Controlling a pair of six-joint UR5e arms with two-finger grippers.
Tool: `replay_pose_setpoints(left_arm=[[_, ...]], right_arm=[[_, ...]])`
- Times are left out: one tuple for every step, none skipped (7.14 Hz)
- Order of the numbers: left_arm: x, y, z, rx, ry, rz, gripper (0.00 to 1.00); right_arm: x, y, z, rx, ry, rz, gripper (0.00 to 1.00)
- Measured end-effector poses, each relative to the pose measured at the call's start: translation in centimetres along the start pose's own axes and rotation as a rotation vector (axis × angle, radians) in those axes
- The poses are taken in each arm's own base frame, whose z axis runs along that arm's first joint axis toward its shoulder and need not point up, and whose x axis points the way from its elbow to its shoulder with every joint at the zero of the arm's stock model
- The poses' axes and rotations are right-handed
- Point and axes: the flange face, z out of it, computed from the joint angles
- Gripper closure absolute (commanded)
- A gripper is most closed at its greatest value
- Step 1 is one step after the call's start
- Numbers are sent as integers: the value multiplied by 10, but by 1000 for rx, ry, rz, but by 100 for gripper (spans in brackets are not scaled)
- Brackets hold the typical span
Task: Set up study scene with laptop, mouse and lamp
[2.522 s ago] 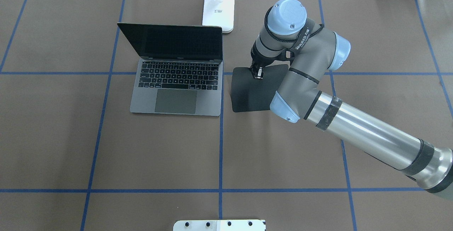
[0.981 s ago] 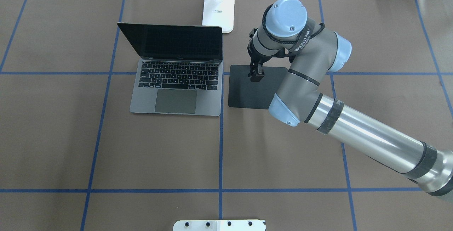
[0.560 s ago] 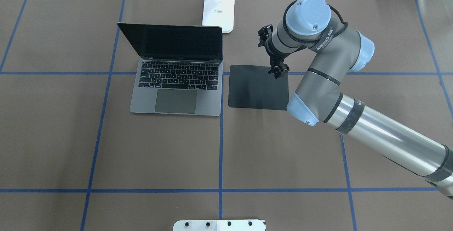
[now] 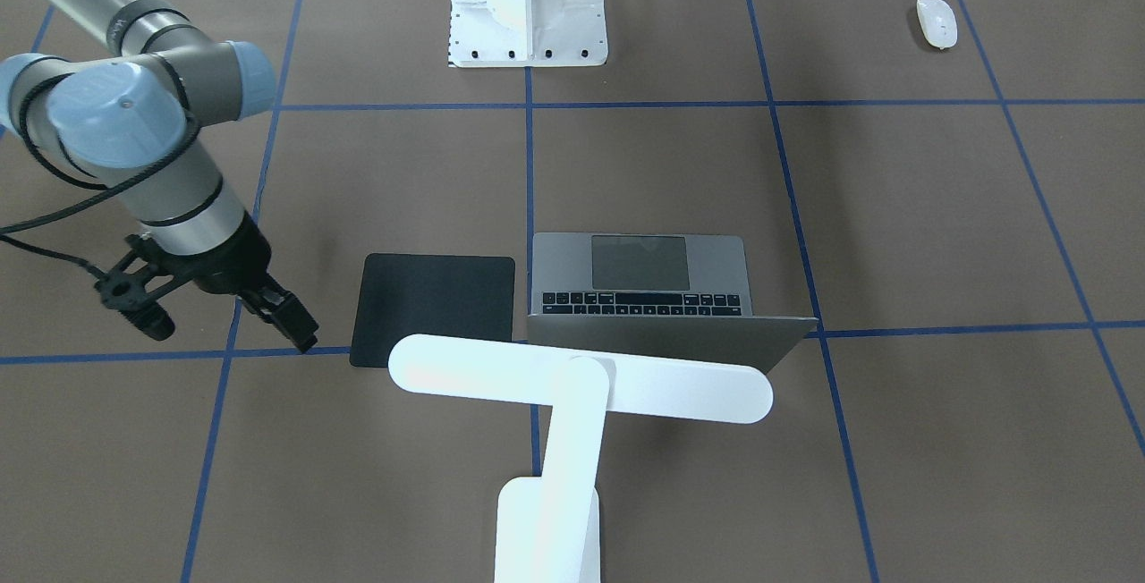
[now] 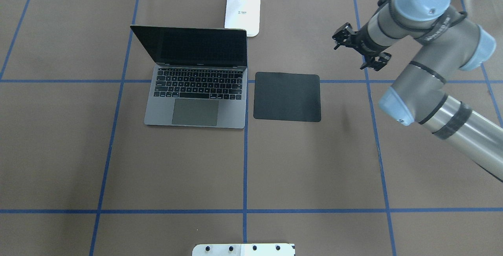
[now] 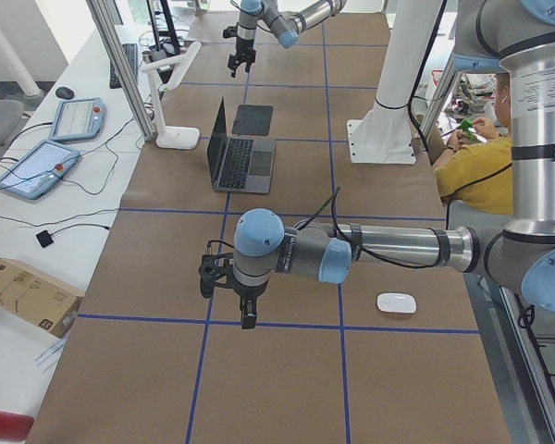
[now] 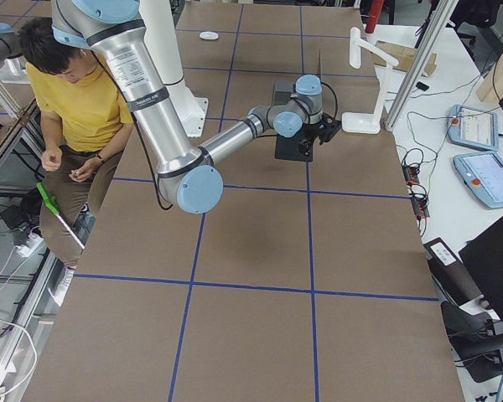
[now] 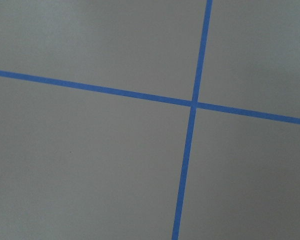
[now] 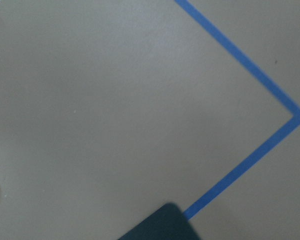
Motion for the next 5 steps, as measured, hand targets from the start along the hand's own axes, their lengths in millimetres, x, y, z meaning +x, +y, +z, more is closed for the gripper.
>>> replay_pose_setpoints(left_arm=[[11, -4, 2, 3, 6, 29, 0], [23, -6, 4, -1, 12, 60, 0], [35, -4, 5, -2, 17, 87, 0], [41, 3, 4, 6, 29, 114, 0], [44, 19, 7, 26, 64, 161, 0]], right_arm=[[37, -31, -9, -3, 20, -96, 0], [80, -65, -20, -11, 39, -194, 0], [129, -98, -32, -23, 59, -297, 0], [181, -127, -44, -40, 75, -396, 0], [229, -149, -56, -57, 83, -470, 0]])
